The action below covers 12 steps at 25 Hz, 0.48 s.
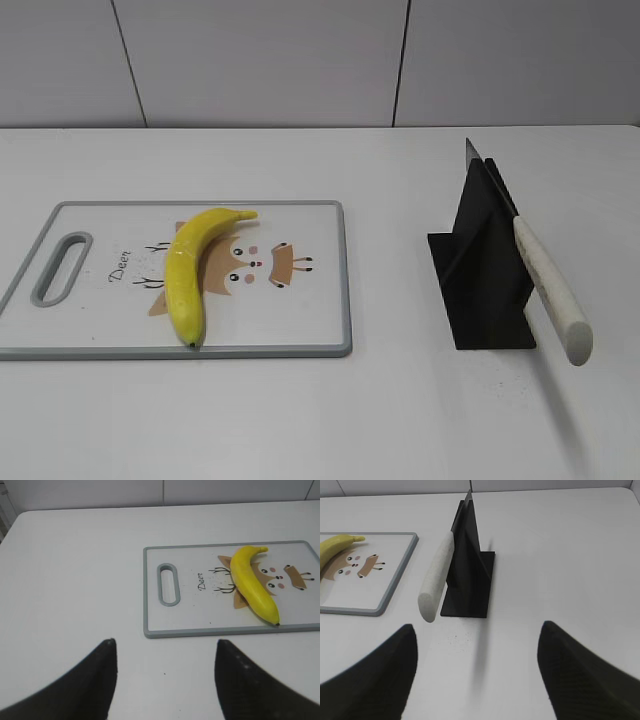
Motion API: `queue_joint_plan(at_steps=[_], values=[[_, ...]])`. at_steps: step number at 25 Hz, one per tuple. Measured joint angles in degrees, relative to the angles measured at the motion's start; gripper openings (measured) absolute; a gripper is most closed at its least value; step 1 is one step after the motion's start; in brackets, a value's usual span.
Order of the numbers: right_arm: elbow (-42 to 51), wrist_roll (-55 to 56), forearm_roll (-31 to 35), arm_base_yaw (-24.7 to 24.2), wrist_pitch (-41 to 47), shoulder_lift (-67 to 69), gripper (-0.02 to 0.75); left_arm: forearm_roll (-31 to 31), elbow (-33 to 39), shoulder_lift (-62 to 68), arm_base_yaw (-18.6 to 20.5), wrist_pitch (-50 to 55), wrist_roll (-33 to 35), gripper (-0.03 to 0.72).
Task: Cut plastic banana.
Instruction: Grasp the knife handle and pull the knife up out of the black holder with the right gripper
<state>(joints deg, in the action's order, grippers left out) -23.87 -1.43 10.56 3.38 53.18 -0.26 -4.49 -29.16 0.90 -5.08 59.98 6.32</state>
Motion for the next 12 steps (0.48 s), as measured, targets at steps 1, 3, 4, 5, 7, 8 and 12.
queue_joint_plan(at_steps=[1,3,4,5,7,8,12], values=[[0.0,0.0,0.0,0.0,-0.1,0.0,0.586,0.0,0.0,0.0,0.0,0.0,0.0,0.589],[-0.4,0.0,0.0,0.0,0.0,1.5,0.587,0.0,0.0,0.0,0.0,0.0,0.0,0.589],[-1.1,0.0,0.0,0.0,0.0,3.1,0.587,0.0,0.0,0.0,0.0,0.0,0.0,0.589],[-2.0,0.0,0.0,0.0,0.0,4.9,0.587,0.0,0.0,0.0,0.0,0.0,0.0,0.589],[-4.4,0.0,-0.3,0.0,0.4,9.0,0.587,0.0,0.0,0.0,0.0,0.0,0.0,0.589],[-6.0,0.0,-0.6,0.0,1.2,11.5,0.587,0.0,0.0,0.0,0.0,0.0,0.0,0.589],[-11.9,0.0,-1.7,-0.1,5.6,22.7,0.587,0.0,0.0,0.0,0.0,0.0,0.0,0.589]])
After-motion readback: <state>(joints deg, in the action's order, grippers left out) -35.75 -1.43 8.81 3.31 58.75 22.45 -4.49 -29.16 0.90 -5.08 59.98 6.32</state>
